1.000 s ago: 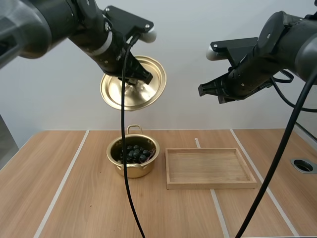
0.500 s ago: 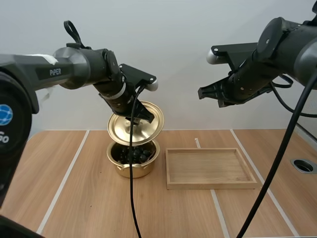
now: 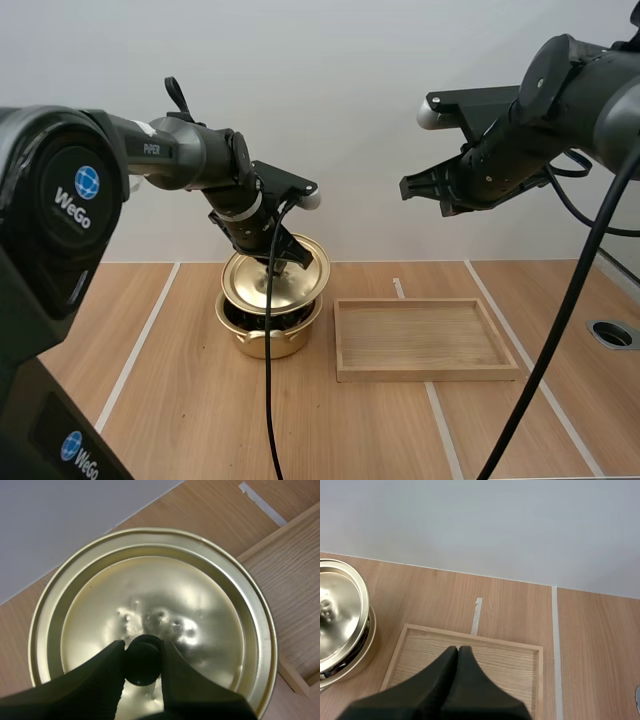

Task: Open the pot, put the grape inside, and close it

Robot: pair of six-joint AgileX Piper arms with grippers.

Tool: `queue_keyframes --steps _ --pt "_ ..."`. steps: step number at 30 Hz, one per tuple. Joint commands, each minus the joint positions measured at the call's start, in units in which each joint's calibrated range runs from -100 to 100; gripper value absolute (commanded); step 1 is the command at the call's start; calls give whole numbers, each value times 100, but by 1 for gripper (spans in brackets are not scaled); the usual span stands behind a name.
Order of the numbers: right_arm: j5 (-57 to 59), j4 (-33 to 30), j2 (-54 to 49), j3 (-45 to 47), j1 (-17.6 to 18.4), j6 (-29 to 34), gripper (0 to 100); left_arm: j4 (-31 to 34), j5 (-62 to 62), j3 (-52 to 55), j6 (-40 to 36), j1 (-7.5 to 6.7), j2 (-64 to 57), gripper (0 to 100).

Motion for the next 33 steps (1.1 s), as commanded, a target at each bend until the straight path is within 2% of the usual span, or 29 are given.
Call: queue_keyframes --steps 1,5,33 --pt "-109 -21 -91 17 -23 -16 0 159 -248 81 -50 -5 32 0" --pt "-109 -21 -91 17 -23 -16 0 482 -556 218 -362 -5 84 0" --pt "-109 57 -91 17 -23 -14 0 416 -124 387 -331 -5 276 0"
